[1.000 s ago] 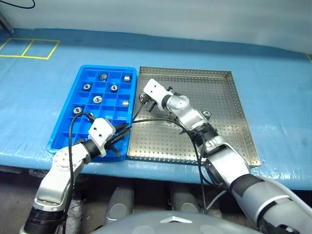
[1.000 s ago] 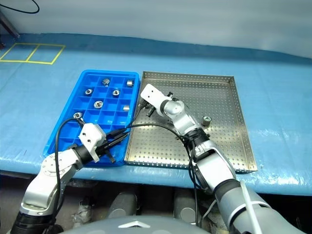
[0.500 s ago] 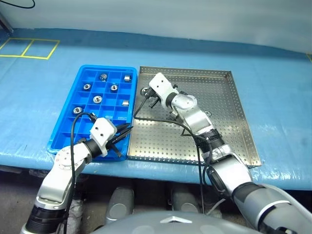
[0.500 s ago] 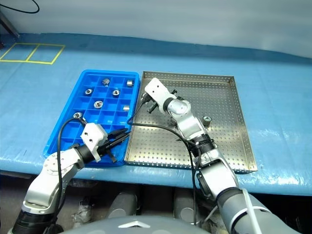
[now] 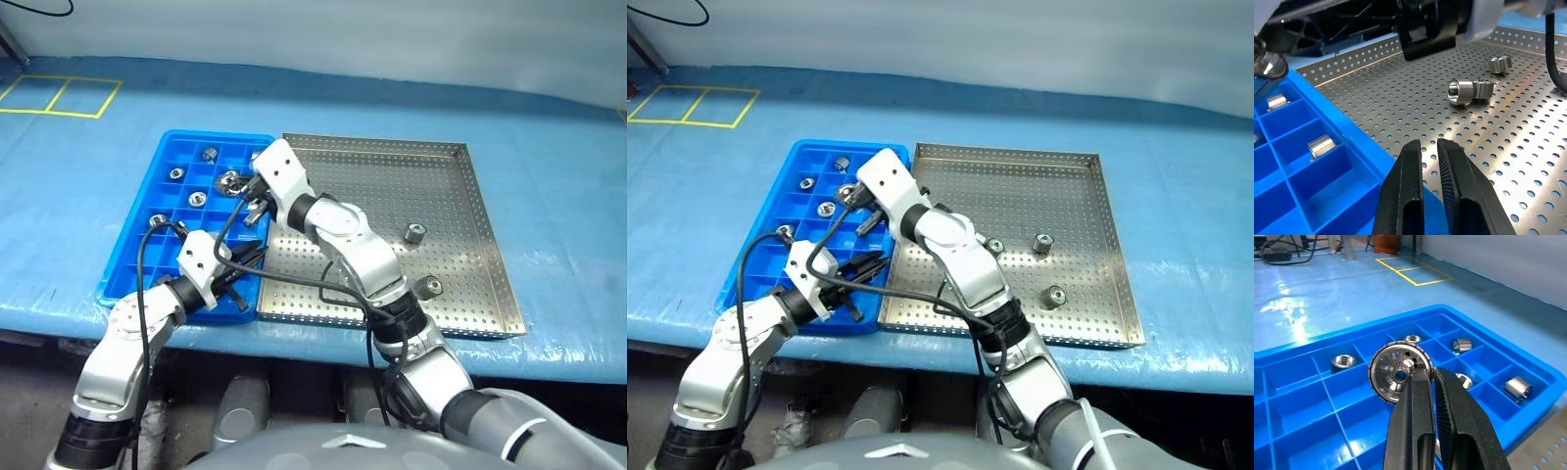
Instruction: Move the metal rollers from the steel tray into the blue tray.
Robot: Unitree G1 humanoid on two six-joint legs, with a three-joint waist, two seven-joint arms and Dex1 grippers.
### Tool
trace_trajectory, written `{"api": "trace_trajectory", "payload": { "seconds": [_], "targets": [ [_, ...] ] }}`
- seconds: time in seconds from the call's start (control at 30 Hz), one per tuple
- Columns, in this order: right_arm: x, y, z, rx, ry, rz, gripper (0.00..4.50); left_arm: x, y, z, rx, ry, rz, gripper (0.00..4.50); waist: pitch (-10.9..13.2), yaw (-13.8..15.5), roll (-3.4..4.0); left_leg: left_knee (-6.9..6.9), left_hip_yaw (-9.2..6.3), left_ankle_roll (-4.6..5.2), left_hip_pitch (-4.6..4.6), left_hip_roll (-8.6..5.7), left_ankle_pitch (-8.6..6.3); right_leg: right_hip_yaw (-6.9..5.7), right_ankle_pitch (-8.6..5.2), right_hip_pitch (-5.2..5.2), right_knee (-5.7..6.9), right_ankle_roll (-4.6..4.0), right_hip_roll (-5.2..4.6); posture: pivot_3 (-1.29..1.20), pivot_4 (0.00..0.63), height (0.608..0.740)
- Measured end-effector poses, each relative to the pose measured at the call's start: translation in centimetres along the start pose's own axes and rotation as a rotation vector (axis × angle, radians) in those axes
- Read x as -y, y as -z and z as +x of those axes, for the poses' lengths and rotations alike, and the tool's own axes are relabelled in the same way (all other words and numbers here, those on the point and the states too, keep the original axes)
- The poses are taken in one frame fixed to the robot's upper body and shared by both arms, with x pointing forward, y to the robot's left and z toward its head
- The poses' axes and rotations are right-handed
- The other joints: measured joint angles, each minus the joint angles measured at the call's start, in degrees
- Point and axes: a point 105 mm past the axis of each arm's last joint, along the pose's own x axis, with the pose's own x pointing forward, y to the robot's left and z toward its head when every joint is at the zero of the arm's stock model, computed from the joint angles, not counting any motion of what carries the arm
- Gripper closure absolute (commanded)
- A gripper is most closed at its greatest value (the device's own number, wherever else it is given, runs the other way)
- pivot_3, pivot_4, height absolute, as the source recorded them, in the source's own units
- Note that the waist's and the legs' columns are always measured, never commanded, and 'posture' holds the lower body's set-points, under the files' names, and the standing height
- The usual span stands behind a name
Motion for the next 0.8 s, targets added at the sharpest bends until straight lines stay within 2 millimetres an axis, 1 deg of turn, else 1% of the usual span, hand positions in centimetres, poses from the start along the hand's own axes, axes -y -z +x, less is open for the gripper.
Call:
{"api": "trace_trajectory", "payload": {
  "seconds": [0.07, 0.23, 0.3, 0.37, 0.53, 0.63, 0.73, 0.8],
  "targets": [
    [-0.4, 0.3, 0.3, -0.011, -0.010, 0.001, 4.48, 0.2, -0.2, -0.1, 0.005, 0.003, -0.011, 3.92, 0.0, 0.0, 0.00, 0.00, 0.00, -0.01, 0.01, 0.01, 0.01, -0.01, -0.01, 0.00, 0.00, -0.01, 0.01, 0.14, 0.150, 0.740],
    [-1.4, 2.1, 0.9, -0.063, -0.043, 0.012, 4.48, 0.6, -0.8, -0.8, 0.037, 0.024, -0.043, 3.92, 0.0, -0.1, 0.00, -0.04, -0.01, -0.02, 0.00, 0.03, 0.01, -0.02, -0.03, -0.03, 0.00, -0.05, 0.03, 0.16, 0.150, 0.740],
    [-1.9, 2.6, 1.1, -0.070, -0.060, 0.015, 4.48, 0.7, -1.3, -1.4, 0.060, 0.031, -0.064, 3.92, 0.0, -0.1, 0.00, -0.07, -0.01, -0.02, 0.00, 0.05, 0.01, -0.02, -0.05, -0.04, 0.00, -0.08, 0.03, 0.17, 0.150, 0.740],
    [-2.1, 2.7, 1.3, -0.064, -0.067, 0.014, 4.48, 0.6, -1.1, -2.2, 0.045, 0.041, -0.080, 3.92, 0.0, 0.0, 0.00, -0.10, -0.06, -0.02, 0.00, 0.05, 0.01, -0.08, -0.07, -0.03, 0.00, -0.11, 0.04, 0.17, 0.150, 0.740],
    [-2.1, 3.6, 1.2, -0.081, -0.055, 0.037, 4.48, 0.1, -0.8, -3.8, -0.011, 0.047, -0.053, 3.92, 0.0, 0.1, 0.00, -0.09, -0.07, -0.04, 0.00, 0.04, 0.02, -0.10, -0.09, -0.01, -0.01, -0.14, 0.03, 0.18, 0.150, 0.740],
    [-2.0, 4.2, 1.1, -0.093, -0.049, 0.049, 4.48, 0.3, -0.5, -4.2, -0.031, 0.062, -0.057, 3.92, 0.0, 0.1, 0.01, -0.09, -0.07, -0.04, 0.00, 0.05, 0.02, -0.10, -0.10, -0.02, -0.02, -0.14, 0.03, 0.17, 0.150, 0.740],
    [-1.2, 4.2, 0.9, -0.091, -0.020, 0.059, 4.48, 0.4, -0.1, -4.5, -0.061, 0.076, -0.047, 3.92, 0.0, 0.1, 0.01, -0.10, -0.09, -0.04, 0.00, 0.06, 0.02, -0.13, -0.12, -0.02, -0.02, -0.18, 0.04, 0.17, 0.150, 0.740],
    [-0.4, 4.3, 0.6, -0.089, 0.012, 0.071, 4.48, 0.4, 0.0, -4.5, -0.071, 0.077, -0.040, 3.92, 0.0, 0.1, 0.02, -0.11, -0.08, -0.04, 0.00, 0.06, 0.02, -0.12, -0.12, -0.02, -0.02, -0.18, 0.04, 0.17, 0.150, 0.740]
  ]
}}
